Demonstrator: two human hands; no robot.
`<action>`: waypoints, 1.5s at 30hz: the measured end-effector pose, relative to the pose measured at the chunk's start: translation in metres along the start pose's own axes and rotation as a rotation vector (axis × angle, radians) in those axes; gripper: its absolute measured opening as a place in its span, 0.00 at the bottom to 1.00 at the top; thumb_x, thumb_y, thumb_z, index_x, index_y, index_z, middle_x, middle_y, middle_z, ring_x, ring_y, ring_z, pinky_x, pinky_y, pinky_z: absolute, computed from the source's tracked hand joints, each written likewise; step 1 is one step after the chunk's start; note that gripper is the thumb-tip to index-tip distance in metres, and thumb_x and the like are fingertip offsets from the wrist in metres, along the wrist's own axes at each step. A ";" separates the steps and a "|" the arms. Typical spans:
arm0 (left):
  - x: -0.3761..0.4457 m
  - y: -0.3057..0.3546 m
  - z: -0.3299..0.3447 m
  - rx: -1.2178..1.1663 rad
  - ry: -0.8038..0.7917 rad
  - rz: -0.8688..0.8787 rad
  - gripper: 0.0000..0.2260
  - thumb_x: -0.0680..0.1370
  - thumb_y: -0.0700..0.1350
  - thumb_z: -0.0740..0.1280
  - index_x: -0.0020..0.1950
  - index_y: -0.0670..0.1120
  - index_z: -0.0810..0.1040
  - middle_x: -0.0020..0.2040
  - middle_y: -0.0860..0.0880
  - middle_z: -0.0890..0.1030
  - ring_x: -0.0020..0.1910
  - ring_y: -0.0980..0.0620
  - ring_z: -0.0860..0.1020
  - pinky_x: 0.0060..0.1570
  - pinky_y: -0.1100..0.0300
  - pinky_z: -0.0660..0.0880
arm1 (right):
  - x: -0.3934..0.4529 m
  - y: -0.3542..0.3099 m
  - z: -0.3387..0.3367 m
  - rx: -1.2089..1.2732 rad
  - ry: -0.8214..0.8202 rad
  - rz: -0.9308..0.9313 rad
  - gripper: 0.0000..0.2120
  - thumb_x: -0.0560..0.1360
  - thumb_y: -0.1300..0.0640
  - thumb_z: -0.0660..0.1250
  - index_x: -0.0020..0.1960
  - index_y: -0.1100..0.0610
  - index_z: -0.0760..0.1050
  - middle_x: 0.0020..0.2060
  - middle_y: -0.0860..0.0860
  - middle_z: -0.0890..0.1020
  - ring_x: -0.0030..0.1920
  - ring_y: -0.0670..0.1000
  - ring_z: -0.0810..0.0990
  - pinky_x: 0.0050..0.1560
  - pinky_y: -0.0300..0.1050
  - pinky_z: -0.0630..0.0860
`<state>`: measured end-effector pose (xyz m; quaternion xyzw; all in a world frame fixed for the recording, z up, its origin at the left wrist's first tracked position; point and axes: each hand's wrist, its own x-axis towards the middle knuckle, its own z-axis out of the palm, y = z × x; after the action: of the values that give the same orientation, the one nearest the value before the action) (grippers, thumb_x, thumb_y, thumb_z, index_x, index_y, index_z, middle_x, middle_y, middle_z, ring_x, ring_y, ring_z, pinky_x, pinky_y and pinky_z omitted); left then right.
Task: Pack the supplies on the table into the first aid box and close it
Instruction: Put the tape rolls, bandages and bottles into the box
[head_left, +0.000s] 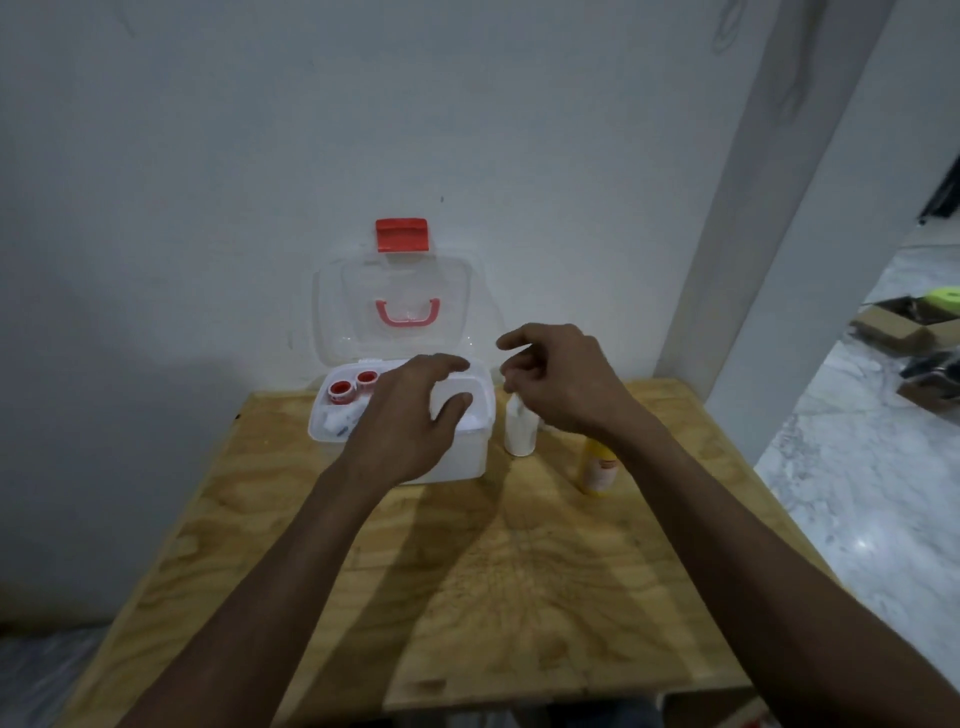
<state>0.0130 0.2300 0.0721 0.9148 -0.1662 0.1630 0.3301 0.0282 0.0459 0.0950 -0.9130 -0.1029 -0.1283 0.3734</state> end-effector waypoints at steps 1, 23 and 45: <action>-0.001 0.007 0.005 -0.009 0.023 0.020 0.18 0.77 0.47 0.68 0.67 0.49 0.75 0.66 0.50 0.78 0.62 0.50 0.76 0.61 0.57 0.69 | -0.005 0.004 -0.009 0.002 0.048 0.008 0.15 0.74 0.62 0.65 0.60 0.54 0.79 0.44 0.47 0.86 0.44 0.44 0.84 0.51 0.40 0.80; 0.038 0.060 0.108 0.093 -0.196 -0.204 0.22 0.77 0.35 0.66 0.70 0.42 0.65 0.69 0.40 0.69 0.65 0.41 0.71 0.62 0.53 0.71 | -0.069 0.094 0.006 0.051 0.284 0.232 0.17 0.73 0.57 0.72 0.62 0.55 0.77 0.54 0.51 0.83 0.52 0.51 0.80 0.49 0.40 0.72; 0.004 0.073 0.068 -0.161 0.076 0.021 0.06 0.79 0.44 0.66 0.55 0.45 0.76 0.44 0.53 0.78 0.43 0.52 0.76 0.40 0.59 0.71 | -0.073 0.070 -0.027 0.099 0.380 0.139 0.10 0.72 0.53 0.74 0.52 0.54 0.81 0.41 0.44 0.82 0.44 0.43 0.81 0.49 0.45 0.79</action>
<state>-0.0009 0.1319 0.0639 0.8767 -0.1756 0.1874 0.4068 -0.0257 -0.0291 0.0453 -0.8578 0.0266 -0.2667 0.4386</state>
